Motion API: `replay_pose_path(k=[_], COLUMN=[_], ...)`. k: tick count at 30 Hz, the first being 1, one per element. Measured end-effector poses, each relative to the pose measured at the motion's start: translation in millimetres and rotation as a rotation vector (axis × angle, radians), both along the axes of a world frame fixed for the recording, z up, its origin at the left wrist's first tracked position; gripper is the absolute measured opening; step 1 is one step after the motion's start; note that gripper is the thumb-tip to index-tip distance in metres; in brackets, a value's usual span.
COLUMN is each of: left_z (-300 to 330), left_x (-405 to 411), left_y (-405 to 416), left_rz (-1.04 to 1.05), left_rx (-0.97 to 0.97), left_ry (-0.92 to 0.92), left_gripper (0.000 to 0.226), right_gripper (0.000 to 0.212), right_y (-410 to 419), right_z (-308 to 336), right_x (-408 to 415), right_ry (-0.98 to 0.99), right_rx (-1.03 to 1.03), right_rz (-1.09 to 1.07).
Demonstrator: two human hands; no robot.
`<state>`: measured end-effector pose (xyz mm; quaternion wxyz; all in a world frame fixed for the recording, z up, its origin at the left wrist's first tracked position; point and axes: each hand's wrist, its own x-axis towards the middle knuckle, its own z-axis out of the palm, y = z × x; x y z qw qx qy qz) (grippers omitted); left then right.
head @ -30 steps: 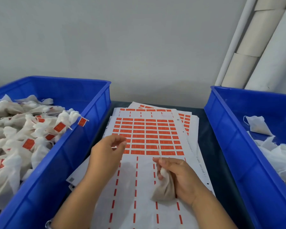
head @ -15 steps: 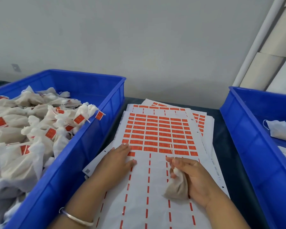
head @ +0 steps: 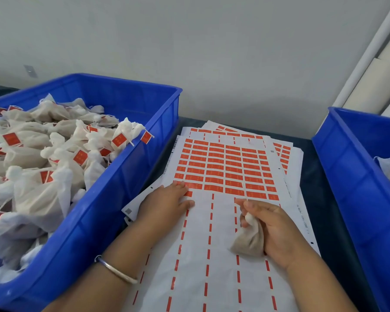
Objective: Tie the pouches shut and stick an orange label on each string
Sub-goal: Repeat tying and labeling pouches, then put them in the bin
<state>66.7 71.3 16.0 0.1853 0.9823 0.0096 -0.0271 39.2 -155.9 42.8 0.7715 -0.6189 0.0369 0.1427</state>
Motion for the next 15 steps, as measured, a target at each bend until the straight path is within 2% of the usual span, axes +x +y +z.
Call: replay_pose_path(k=[5, 15], left_z=[3.7, 7.5], left_x=[-1.1, 1.7], left_y=[-3.7, -6.5], left_rz=[0.038, 0.042], left_rx=[0.008, 0.090], left_ry=[-0.034, -0.013], left_gripper=[0.049, 0.048], right_gripper=[0.018, 0.015], right_y=[1.6, 4.9], right_z=[-0.6, 1.8], right_x=[-0.8, -7.0], right_ry=[-0.011, -0.029], right_rx=[-0.009, -0.036], right_rz=[-0.030, -0.079])
